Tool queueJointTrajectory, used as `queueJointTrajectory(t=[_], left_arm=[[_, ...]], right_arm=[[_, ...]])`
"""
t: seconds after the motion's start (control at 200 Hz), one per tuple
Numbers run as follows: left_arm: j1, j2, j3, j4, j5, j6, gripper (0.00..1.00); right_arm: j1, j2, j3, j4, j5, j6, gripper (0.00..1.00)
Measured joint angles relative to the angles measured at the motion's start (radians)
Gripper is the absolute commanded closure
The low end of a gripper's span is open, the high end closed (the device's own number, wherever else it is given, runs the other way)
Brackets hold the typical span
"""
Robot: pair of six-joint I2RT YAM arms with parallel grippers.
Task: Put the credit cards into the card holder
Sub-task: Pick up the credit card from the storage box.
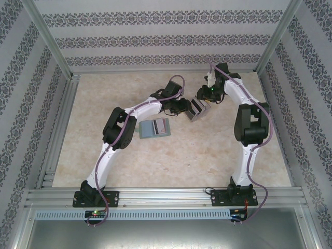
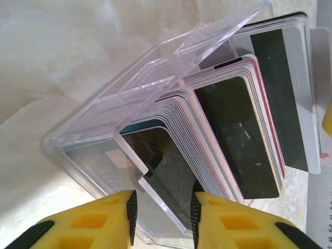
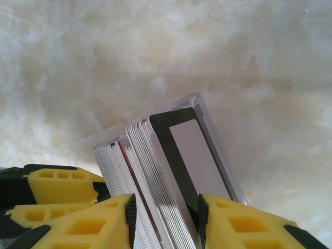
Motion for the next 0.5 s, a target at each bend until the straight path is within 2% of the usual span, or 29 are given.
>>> queueJointTrajectory(t=[0.21, 0.5], left_arm=[[0.0, 0.0, 0.0, 0.0, 0.0, 0.0, 0.64], [0.0, 0.0, 0.0, 0.0, 0.0, 0.0, 0.64]], right_arm=[[0.0, -0.002, 0.0, 0.0, 0.005, 0.0, 0.65], [-0.003, -0.006, 0.0, 0.0, 0.016, -0.003, 0.8]])
